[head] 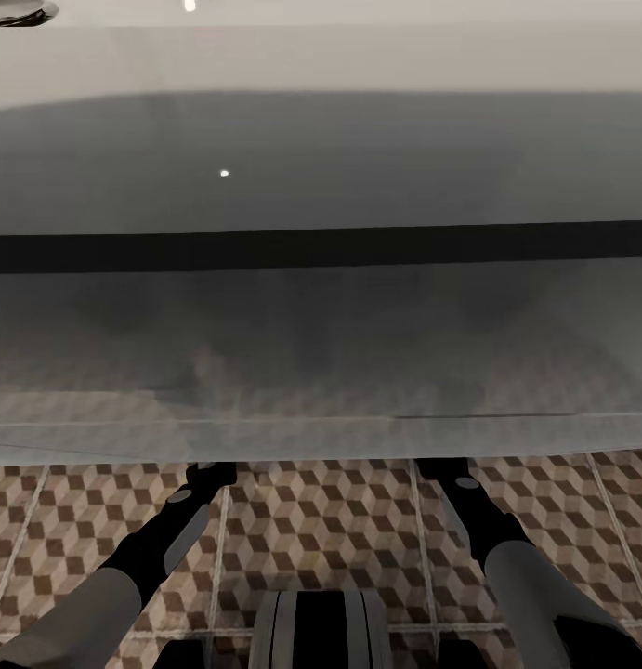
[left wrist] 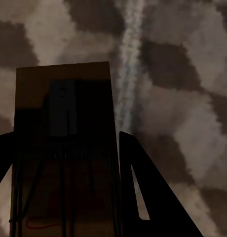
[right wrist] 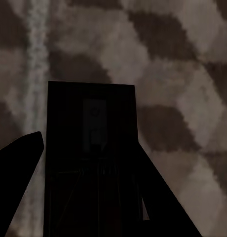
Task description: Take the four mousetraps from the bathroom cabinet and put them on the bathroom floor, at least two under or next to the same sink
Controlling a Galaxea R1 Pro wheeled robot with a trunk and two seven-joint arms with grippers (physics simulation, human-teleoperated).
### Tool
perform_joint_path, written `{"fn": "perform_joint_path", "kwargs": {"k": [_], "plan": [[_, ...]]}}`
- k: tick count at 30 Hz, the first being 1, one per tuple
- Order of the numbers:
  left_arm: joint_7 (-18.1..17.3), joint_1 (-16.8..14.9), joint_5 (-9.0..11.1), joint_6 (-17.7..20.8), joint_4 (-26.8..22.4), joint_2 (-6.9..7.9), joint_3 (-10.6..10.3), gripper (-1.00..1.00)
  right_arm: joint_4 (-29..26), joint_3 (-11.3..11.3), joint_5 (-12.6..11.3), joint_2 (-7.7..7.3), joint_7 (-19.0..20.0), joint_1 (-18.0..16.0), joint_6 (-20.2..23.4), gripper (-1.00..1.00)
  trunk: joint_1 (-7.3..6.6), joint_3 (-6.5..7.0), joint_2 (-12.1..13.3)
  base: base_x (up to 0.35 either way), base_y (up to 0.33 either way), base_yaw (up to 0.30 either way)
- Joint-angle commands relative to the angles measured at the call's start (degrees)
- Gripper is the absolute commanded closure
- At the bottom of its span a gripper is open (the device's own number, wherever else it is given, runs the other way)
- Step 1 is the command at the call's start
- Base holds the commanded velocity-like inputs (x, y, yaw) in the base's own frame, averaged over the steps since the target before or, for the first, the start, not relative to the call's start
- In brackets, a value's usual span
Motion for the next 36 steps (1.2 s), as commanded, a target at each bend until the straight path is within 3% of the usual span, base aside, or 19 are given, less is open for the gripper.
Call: {"fn": "perform_joint_path", "kwargs": {"k": [1,11,17,24,29,36], "plan": [[0.5,0.0,0.2,0.2,-0.1,0.08,-0.4,1.00,0.0,-0.3,0.5,0.04,0.1,-0.1,0.0,1.00,-0.01,-0.03,0.0,0.000,0.000,0.000],[0.6,0.0,0.1,0.6,0.3,0.26,-0.2,1.00,0.1,-0.3,0.5,0.04,0.1,-0.1,0.0,1.00,-0.01,-0.03,0.0,0.000,0.000,0.000],[0.3,-0.2,0.2,7.3,0.1,0.14,2.6,1.00,0.1,-0.3,0.5,0.06,0.1,-0.1,0.0,1.00,-0.01,-0.03,0.0,0.000,0.000,0.000],[0.3,-0.4,0.1,9.0,0.2,0.12,3.3,1.00,0.1,-0.3,0.5,0.06,0.1,-0.1,0.0,1.00,-0.01,-0.03,0.0,0.000,0.000,0.000],[0.8,-0.5,-0.2,9.0,0.0,-1.57,3.2,1.00,0.2,-0.3,0.6,0.14,0.1,-0.1,0.0,1.00,-0.01,-0.03,0.0,0.000,0.000,0.000],[0.8,-1.7,-0.3,9.0,-0.1,-1.88,3.2,1.00,0.2,-0.3,0.6,0.28,0.1,-0.1,0.0,1.00,-0.01,-0.03,0.0,0.000,0.000,0.000]]}}
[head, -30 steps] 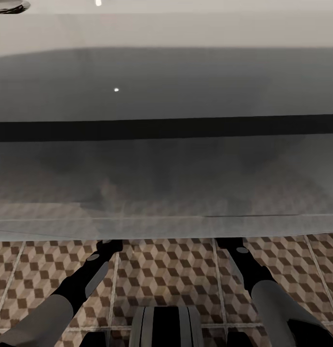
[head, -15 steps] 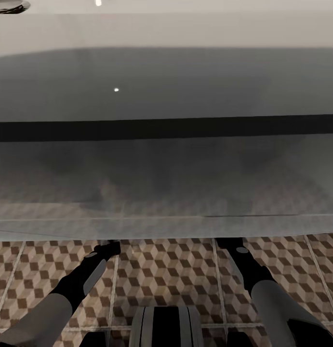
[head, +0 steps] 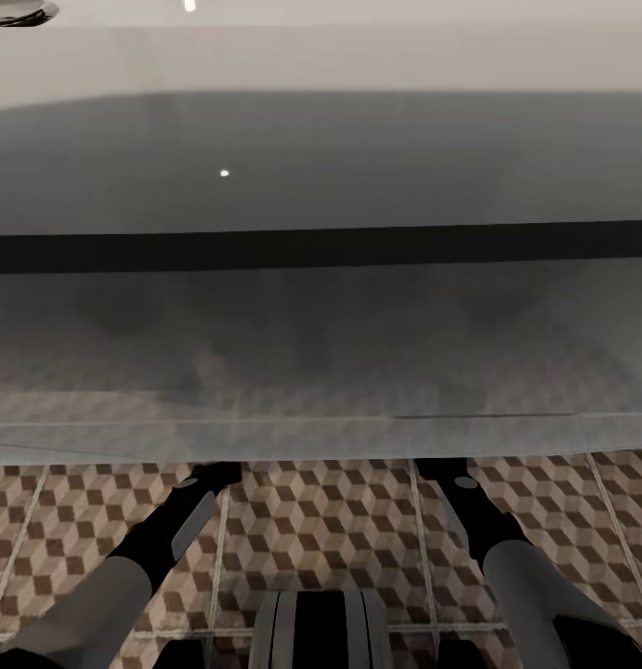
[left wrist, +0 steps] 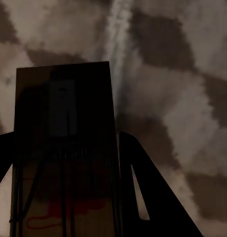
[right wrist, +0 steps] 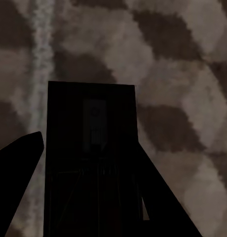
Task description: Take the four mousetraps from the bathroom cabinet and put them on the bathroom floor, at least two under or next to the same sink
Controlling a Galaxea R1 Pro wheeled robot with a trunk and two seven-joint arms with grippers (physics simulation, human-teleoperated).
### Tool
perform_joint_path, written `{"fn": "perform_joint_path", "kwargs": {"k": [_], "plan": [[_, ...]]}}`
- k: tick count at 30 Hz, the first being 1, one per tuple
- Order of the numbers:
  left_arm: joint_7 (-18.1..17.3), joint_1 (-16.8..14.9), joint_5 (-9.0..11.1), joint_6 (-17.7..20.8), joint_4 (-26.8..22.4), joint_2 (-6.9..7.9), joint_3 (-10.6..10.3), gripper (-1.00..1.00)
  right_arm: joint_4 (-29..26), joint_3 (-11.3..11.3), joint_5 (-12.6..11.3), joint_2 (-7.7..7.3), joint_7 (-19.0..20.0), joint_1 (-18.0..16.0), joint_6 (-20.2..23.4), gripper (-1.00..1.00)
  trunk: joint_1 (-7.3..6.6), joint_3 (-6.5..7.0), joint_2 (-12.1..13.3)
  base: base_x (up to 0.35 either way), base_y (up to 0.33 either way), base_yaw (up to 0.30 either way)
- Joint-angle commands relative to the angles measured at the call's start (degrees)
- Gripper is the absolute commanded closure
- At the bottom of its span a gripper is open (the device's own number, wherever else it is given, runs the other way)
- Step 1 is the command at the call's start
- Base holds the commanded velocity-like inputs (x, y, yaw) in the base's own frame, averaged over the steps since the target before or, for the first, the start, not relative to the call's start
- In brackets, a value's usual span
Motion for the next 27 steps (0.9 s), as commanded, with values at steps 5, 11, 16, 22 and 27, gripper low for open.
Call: {"fn": "perform_joint_path", "kwargs": {"k": [5,11,16,22,27], "plan": [[0.6,-0.5,0.4,0.0,-0.1,0.17,-0.4,1.00,0.0,-0.3,0.5,0.06,0.1,0.0,0.0,1.00,-0.01,-0.03,0.0,0.000,0.000,0.000],[0.6,-0.5,0.3,-0.1,-0.1,0.28,-0.4,1.00,0.0,-0.2,0.5,0.06,0.1,0.0,0.0,1.00,-0.01,-0.03,0.0,0.000,0.000,0.000],[0.6,-0.6,0.3,-0.1,-0.1,0.19,-0.4,1.00,0.0,-0.2,0.5,0.06,0.1,0.0,0.0,1.00,-0.01,-0.03,0.0,0.000,0.000,0.000],[0.5,-0.6,0.3,-0.1,0.0,0.00,-0.4,1.00,-0.2,-0.2,0.5,0.06,0.1,0.0,0.0,1.00,-0.01,-0.03,0.0,0.000,0.000,0.000],[0.5,-0.6,0.4,-0.1,0.0,-0.08,-0.4,1.00,-0.2,-0.2,0.0,0.06,0.1,0.0,0.0,1.00,-0.01,-0.03,0.0,0.000,0.000,0.000]]}}
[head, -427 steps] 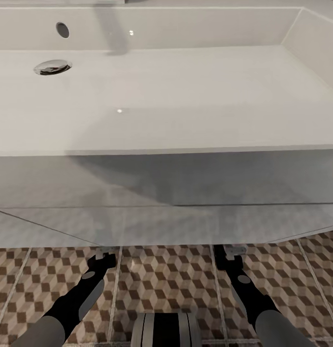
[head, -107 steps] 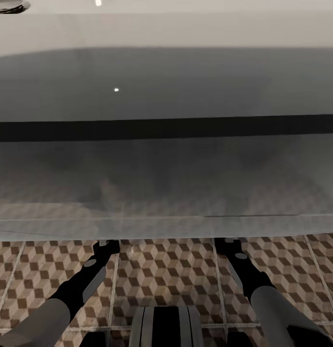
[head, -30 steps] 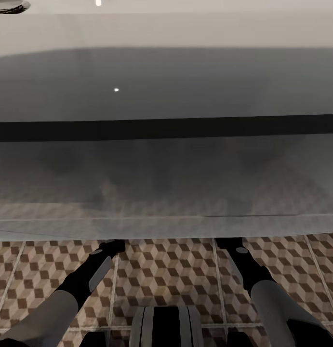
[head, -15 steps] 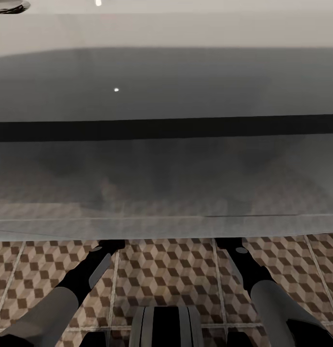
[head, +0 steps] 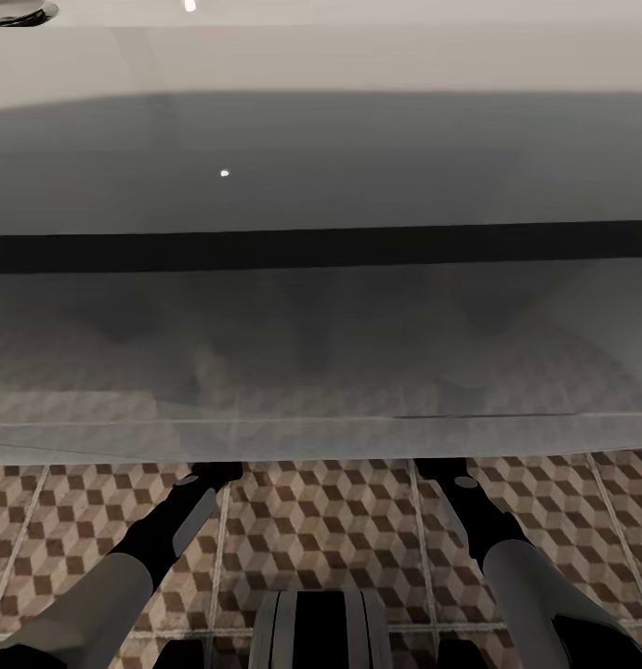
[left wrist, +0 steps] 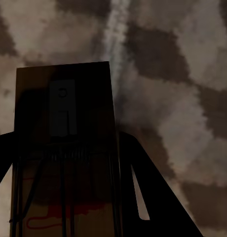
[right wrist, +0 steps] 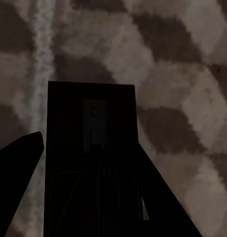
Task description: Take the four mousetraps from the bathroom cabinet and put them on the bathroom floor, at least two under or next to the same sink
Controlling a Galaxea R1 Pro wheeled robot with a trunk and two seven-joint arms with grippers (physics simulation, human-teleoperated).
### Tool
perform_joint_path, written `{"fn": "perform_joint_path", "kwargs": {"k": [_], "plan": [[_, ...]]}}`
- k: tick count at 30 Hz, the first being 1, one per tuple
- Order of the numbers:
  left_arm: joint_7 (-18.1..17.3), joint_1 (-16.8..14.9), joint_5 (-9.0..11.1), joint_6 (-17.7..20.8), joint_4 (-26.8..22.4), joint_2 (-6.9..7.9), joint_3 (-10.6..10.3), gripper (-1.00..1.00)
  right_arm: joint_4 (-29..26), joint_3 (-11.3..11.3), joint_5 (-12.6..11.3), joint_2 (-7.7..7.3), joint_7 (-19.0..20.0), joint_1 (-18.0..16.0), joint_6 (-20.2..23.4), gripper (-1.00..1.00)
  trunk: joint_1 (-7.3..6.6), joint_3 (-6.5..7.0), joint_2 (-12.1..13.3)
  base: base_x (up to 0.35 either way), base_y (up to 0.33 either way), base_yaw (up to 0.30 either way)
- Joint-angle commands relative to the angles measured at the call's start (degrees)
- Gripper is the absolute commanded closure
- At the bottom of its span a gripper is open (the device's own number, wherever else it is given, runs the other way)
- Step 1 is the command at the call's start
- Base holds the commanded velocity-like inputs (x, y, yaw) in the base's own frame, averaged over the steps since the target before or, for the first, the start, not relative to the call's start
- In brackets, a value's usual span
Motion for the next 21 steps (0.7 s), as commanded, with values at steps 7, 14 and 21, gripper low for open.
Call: {"fn": "perform_joint_path", "kwargs": {"k": [7,14,21], "plan": [[0.5,0.0,0.4,0.2,-0.2,0.11,-0.4,1.00,0.1,-0.3,-0.5,0.04,0.1,0.0,0.0,1.00,-0.01,-0.03,0.0,0.000,0.000,0.000],[0.5,0.0,0.4,0.2,-0.2,0.01,-0.4,1.00,0.0,-0.3,-0.6,-0.09,0.0,-0.1,0.0,1.00,-0.01,-0.03,0.0,0.000,0.000,0.000],[0.5,0.0,0.4,0.2,-0.2,0.01,-0.4,1.00,0.1,-0.3,-0.7,-0.13,-0.3,0.0,0.0,1.00,-0.01,-0.03,0.0,0.000,0.000,0.000]]}}
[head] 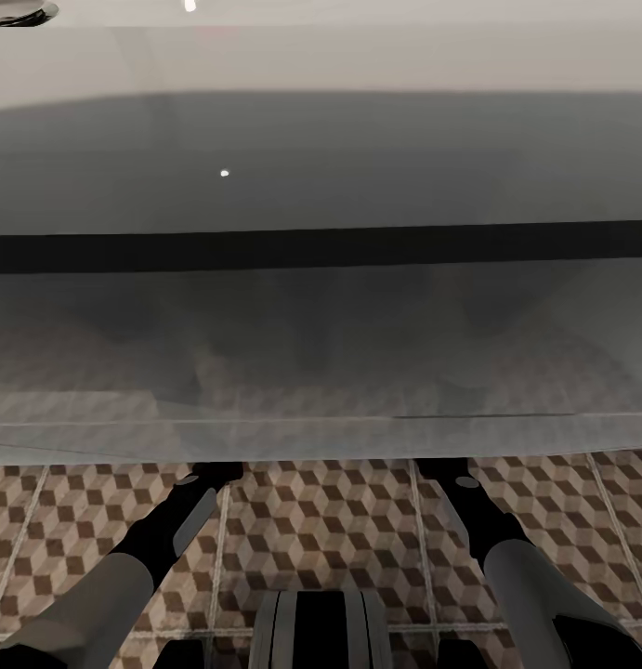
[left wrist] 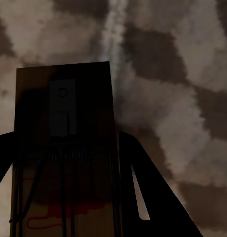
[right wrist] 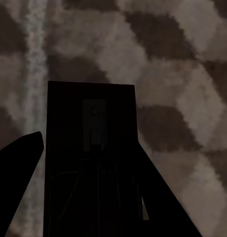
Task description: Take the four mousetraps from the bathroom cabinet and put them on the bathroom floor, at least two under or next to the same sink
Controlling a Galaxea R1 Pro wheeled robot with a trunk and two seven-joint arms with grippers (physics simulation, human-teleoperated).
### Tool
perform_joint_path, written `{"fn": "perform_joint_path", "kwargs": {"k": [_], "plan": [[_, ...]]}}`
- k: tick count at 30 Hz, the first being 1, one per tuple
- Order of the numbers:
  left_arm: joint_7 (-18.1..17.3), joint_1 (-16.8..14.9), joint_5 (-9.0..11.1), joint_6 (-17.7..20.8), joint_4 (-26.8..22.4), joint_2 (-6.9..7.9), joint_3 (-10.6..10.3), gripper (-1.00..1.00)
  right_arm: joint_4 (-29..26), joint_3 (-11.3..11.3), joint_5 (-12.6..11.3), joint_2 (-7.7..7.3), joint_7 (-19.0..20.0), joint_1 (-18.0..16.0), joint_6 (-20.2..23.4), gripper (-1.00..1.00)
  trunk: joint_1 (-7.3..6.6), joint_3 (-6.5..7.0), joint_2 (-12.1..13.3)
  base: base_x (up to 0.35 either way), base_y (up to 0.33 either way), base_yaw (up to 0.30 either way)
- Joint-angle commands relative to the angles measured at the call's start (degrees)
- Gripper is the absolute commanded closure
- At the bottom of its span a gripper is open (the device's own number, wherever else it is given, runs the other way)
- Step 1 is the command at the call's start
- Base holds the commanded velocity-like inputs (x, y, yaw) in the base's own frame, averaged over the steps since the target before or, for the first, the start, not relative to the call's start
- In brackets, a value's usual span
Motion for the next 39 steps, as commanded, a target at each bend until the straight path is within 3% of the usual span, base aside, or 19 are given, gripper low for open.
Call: {"fn": "perform_joint_path", "kwargs": {"k": [1,14,23,39], "plan": [[0.5,0.0,0.4,0.2,-0.1,0.12,-0.4,1.00,0.0,-0.3,0.5,0.04,0.0,0.0,0.0,1.00,-0.01,-0.03,0.0,0.000,0.000,0.000],[0.8,0.0,0.3,0.2,-0.1,0.39,-0.4,1.00,0.7,-0.3,0.3,0.04,-0.2,0.0,0.0,1.00,-0.01,-0.03,0.0,0.000,0.000,0.000],[3.4,0.0,0.5,0.2,-0.2,0.41,-0.4,1.00,0.7,-0.3,0.3,0.04,-0.2,0.0,0.0,1.00,-0.01,-0.03,0.0,0.000,0.000,0.000],[3.7,0.0,0.5,-0.1,-1.5,0.25,-0.4,1.00,0.7,-0.3,0.4,0.04,-0.2,0.0,0.0,1.00,-0.01,-0.03,0.0,-0.003,0.000,0.000]]}}
